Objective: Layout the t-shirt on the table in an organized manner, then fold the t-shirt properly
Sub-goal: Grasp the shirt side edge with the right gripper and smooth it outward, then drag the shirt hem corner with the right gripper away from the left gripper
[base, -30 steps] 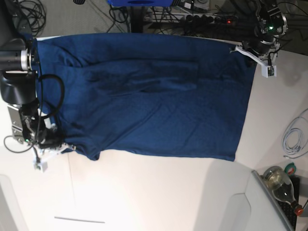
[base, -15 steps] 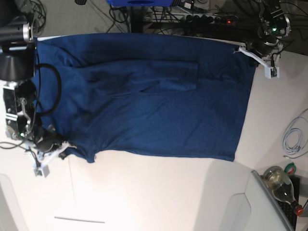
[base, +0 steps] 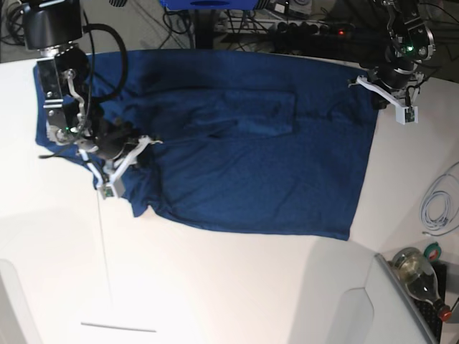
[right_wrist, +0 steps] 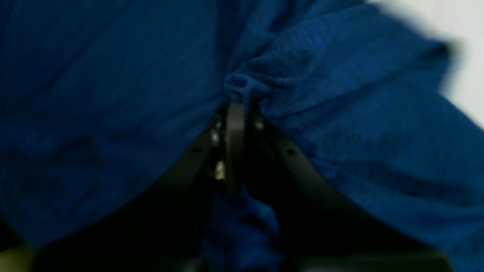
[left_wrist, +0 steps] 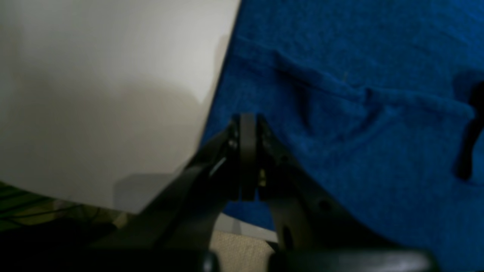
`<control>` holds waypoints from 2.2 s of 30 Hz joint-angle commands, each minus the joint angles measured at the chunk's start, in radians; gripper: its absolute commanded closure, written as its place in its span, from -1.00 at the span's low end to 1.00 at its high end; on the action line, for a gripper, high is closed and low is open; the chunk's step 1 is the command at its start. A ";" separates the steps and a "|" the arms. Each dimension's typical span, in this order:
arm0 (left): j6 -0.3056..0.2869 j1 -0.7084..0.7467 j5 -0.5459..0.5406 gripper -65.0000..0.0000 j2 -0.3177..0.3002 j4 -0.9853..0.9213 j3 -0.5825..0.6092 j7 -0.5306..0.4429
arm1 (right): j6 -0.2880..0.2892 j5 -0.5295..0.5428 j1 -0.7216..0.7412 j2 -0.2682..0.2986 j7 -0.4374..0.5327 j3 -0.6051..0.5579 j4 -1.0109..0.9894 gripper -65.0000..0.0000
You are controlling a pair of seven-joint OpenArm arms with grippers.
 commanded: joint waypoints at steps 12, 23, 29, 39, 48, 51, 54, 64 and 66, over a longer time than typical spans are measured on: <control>0.000 -0.047 -0.005 1.00 -0.011 -0.018 -0.004 -0.022 | -0.090 0.005 0.193 0.001 -0.058 0.268 -0.088 0.00; 0.000 -0.056 0.003 1.00 -0.015 -0.089 -0.006 -0.025 | -0.088 0.005 0.338 0.001 0.005 0.279 -0.441 0.06; 0.000 -0.056 0.005 1.00 -0.018 -0.130 -0.006 -0.025 | -0.087 0.006 0.334 0.001 0.005 0.288 -0.386 0.98; 0.000 -0.058 0.005 1.00 -0.020 -0.162 -0.006 -0.026 | -0.087 0.006 0.334 0.005 -0.001 0.280 -0.208 1.00; 0.000 -0.058 0.005 1.00 -0.028 -0.164 -0.006 -0.026 | -0.087 0.005 0.341 0.053 0.005 0.279 -0.082 1.00; 0.000 -0.058 0.005 1.00 -0.028 -0.164 -0.006 -0.026 | -0.085 0.005 0.367 0.065 0.005 0.279 -0.070 1.00; 0.000 -0.058 0.005 1.00 -0.029 -0.162 -0.006 -0.026 | -0.085 0.005 0.398 0.088 0.005 0.279 -0.067 1.00; 0.000 -0.055 0.002 1.00 -0.034 -0.153 -0.007 -0.022 | -0.084 0.005 0.515 0.123 0.019 0.277 -0.073 1.00; -0.002 -0.053 -0.003 1.00 -0.034 -0.152 -0.036 -0.020 | -0.084 0.003 0.524 0.125 0.068 0.277 -0.075 1.00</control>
